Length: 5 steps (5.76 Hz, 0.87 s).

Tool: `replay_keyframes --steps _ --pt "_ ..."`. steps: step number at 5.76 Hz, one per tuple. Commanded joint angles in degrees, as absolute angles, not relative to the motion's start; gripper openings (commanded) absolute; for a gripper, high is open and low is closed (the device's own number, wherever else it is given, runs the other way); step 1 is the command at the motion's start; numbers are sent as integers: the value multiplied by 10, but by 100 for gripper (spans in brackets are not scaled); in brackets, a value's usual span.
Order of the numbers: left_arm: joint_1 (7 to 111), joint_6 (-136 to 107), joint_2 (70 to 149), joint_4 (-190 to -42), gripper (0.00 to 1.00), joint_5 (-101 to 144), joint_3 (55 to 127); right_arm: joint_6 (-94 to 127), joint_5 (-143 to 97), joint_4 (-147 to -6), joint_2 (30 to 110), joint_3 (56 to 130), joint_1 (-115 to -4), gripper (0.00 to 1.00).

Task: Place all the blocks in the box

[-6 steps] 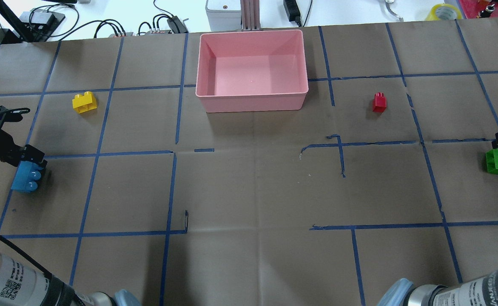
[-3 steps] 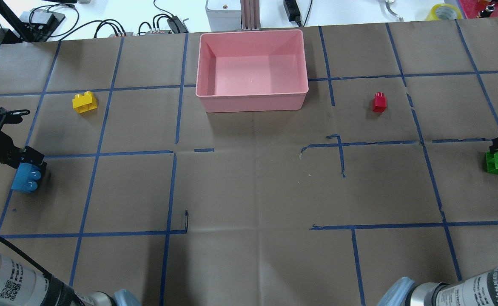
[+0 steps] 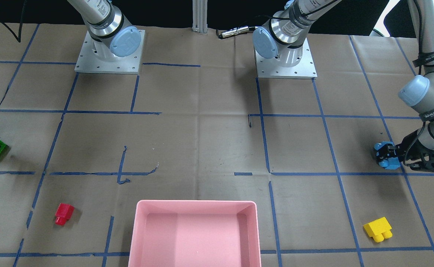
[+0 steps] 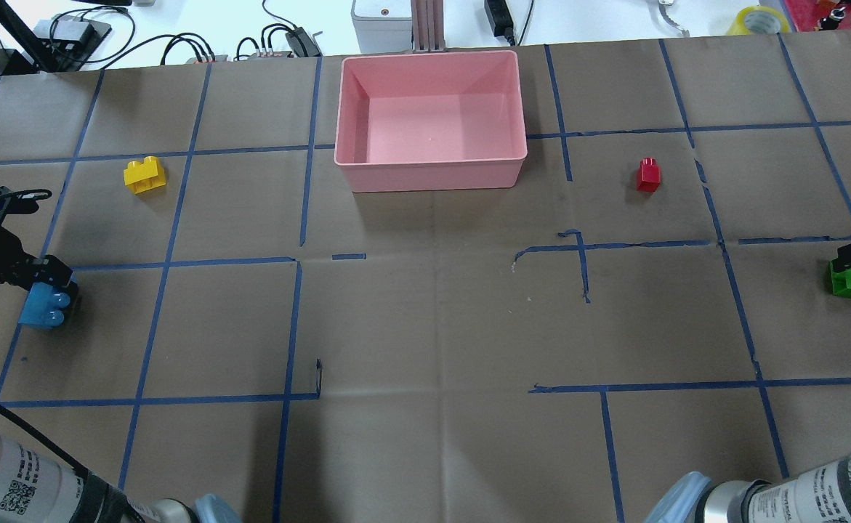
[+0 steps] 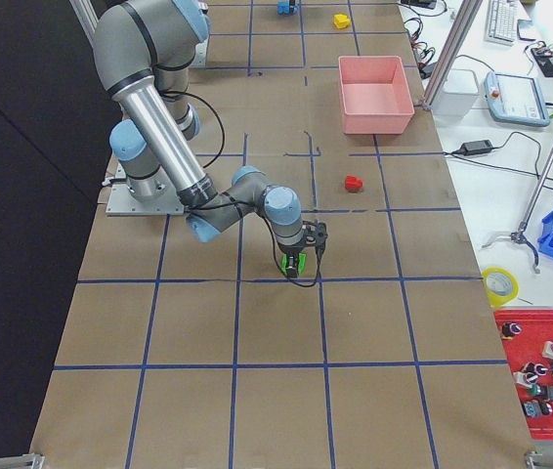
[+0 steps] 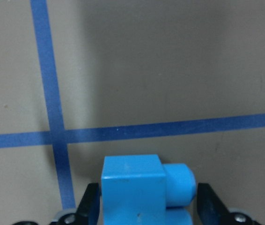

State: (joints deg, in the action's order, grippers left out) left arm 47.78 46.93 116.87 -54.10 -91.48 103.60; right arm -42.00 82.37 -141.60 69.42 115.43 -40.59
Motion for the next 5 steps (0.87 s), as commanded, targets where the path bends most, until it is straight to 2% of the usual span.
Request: replay_keyframes --steps 1,3,4,5 --pt "478 469 1154 -574 38 -933 1032 -420 824 -1430 689 1162 -403 94" --pt "479 470 1142 -604 5 -947 1012 -419 823 -1432 685 1161 -403 93" --pt "484 470 1120 -663 0 -948 977 -419 823 -1432 685 1160 -403 79" --pt "501 470 1110 -713 0 -947 923 -418 823 -1432 685 1157 -403 61"
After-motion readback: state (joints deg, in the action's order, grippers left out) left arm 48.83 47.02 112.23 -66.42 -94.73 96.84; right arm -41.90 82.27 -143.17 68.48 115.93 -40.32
